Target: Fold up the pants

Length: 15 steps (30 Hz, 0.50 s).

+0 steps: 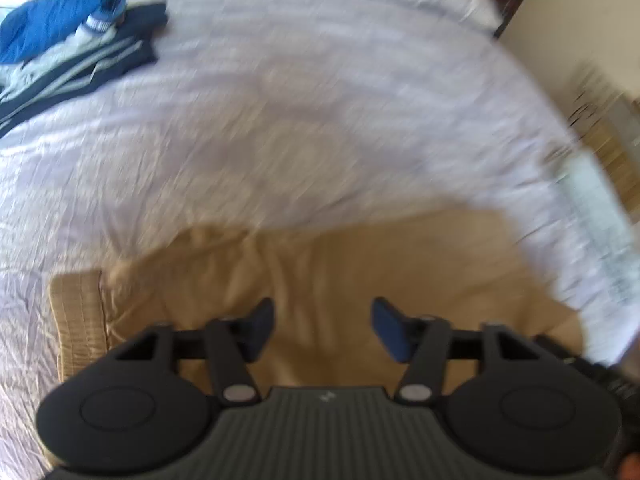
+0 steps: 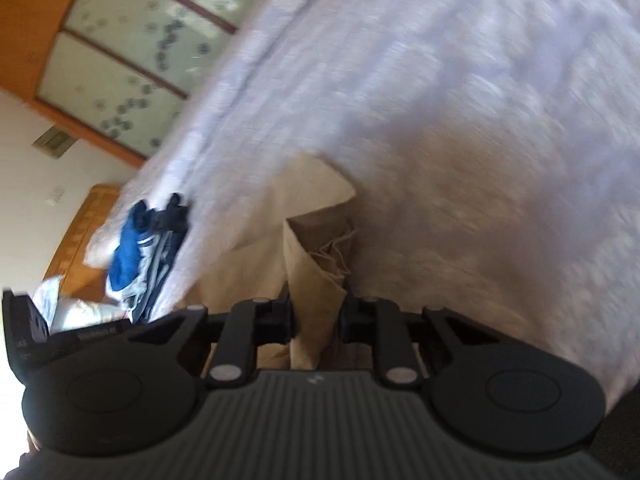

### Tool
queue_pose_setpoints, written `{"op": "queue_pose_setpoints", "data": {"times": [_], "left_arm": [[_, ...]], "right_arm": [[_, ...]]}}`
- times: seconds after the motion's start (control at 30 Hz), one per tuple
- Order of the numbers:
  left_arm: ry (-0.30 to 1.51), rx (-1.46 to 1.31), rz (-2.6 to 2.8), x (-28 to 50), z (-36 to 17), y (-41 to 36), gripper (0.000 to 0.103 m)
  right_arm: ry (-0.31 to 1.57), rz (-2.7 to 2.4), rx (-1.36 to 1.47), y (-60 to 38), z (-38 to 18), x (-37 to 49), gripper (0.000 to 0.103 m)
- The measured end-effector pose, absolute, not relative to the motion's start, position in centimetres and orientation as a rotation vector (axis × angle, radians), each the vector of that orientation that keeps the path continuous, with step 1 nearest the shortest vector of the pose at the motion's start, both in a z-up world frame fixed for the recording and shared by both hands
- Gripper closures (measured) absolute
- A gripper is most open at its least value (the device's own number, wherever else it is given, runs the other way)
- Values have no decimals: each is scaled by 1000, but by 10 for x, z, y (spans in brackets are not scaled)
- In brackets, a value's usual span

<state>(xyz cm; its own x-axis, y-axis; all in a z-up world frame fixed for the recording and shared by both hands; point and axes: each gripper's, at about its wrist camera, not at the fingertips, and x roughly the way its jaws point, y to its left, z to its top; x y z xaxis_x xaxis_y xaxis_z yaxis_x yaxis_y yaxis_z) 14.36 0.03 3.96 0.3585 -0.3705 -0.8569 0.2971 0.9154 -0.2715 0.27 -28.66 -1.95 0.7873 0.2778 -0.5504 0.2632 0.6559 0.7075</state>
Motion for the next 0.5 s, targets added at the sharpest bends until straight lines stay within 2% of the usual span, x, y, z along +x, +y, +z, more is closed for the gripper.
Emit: {"op": "queue_pose_setpoints", "data": {"times": [0.07, 0.13, 0.2, 0.27, 0.43, 0.47, 0.5], "left_arm": [[1087, -110, -479, 141, 61, -3, 25], [1059, -124, -547, 138, 78, -7, 24], [1040, -113, -609, 135, 91, -12, 14], [1020, -75, -649, 130, 100, -16, 11], [1031, 66, -596, 131, 95, -16, 10], [1043, 85, -577, 133, 90, -14, 14], [1060, 100, -557, 135, 85, -11, 23]], "right_arm": [[634, 63, 725, -266, 5, 6, 81], [597, 138, 581, -237, 26, 10, 81], [571, 198, 423, -203, 43, 14, 81], [560, 250, 286, -169, 52, 18, 81], [573, 383, 53, -98, 54, 20, 81], [574, 402, 25, -88, 53, 20, 81], [574, 419, 3, -79, 53, 19, 81]]}}
